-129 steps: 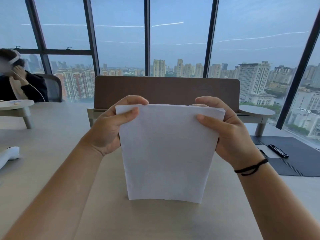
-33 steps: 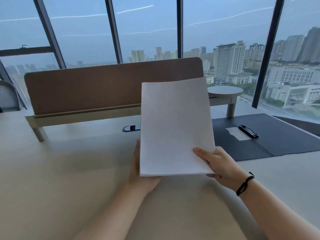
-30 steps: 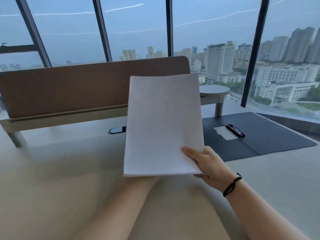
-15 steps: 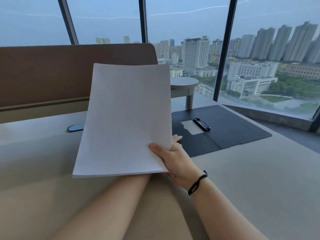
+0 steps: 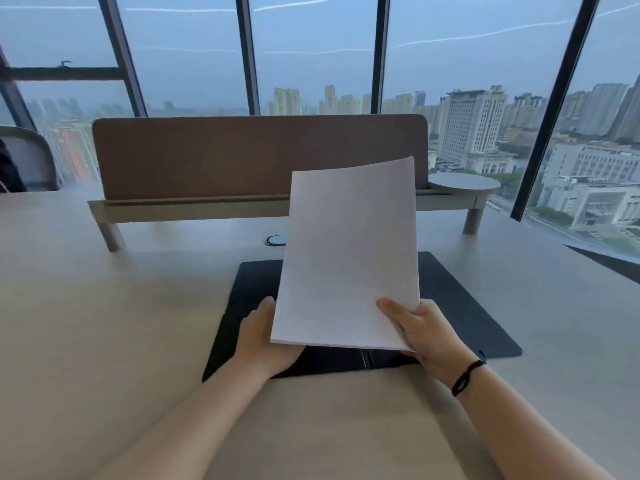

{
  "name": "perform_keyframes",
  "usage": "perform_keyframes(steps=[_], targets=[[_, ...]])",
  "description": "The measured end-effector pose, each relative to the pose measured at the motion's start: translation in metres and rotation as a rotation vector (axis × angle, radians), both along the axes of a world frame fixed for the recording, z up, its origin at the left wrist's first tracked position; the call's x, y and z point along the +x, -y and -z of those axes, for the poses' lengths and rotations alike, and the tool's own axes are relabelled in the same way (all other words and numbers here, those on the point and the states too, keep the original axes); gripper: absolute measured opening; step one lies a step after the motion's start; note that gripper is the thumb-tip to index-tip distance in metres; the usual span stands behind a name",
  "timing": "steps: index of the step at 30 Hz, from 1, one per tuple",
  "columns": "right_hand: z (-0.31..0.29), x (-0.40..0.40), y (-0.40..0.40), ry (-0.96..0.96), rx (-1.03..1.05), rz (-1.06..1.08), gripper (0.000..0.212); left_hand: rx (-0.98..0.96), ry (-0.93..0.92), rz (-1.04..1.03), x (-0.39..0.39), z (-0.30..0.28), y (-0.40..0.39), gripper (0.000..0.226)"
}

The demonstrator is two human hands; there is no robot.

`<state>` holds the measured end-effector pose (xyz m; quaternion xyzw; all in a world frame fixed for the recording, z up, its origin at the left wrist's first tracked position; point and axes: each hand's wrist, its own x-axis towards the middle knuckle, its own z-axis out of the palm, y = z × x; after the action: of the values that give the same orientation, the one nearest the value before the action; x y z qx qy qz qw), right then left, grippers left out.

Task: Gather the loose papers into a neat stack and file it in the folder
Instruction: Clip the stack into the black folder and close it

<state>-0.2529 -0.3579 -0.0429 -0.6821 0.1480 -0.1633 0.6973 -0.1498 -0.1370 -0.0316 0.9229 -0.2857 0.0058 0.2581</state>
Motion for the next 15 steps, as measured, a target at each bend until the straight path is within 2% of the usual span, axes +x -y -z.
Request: perform_keyframes(steps=[1,2,3,6,9,11,13,15], targets=[[0.0,0.003,-0.01,-0.021,0.006,0.009,0.067,-0.02,0.096,-0.03,0.003,0.001,-0.015,0.011],[0.0,0.005,-0.02,-0.028,0.022,0.0,0.068,0.007,0.158,-0.076,0.009,0.007,-0.033,0.019],[-0.004,0.006,-0.033,-0.039,0.043,-0.009,0.061,0.072,0.208,-0.098,0.016,0.01,-0.054,0.025],[-0.006,0.012,-0.071,-0.117,0.04,-0.051,0.034,0.17,0.226,-0.177,0.023,0.005,-0.103,0.033],[-0.004,0.021,-0.109,-0.206,0.039,-0.125,0.031,0.152,0.183,-0.254,0.041,0.004,-0.136,0.041],[-0.005,0.024,-0.128,-0.237,0.02,-0.168,0.033,-0.168,-0.025,-0.327,0.05,0.002,-0.149,0.059],[-0.005,0.027,-0.14,-0.255,-0.005,-0.187,0.035,-0.59,-0.349,-0.373,0.057,-0.008,-0.155,0.073],[-0.005,0.029,-0.144,-0.266,-0.027,-0.189,0.038,-0.897,-0.739,-0.259,0.066,-0.015,-0.156,0.086]])
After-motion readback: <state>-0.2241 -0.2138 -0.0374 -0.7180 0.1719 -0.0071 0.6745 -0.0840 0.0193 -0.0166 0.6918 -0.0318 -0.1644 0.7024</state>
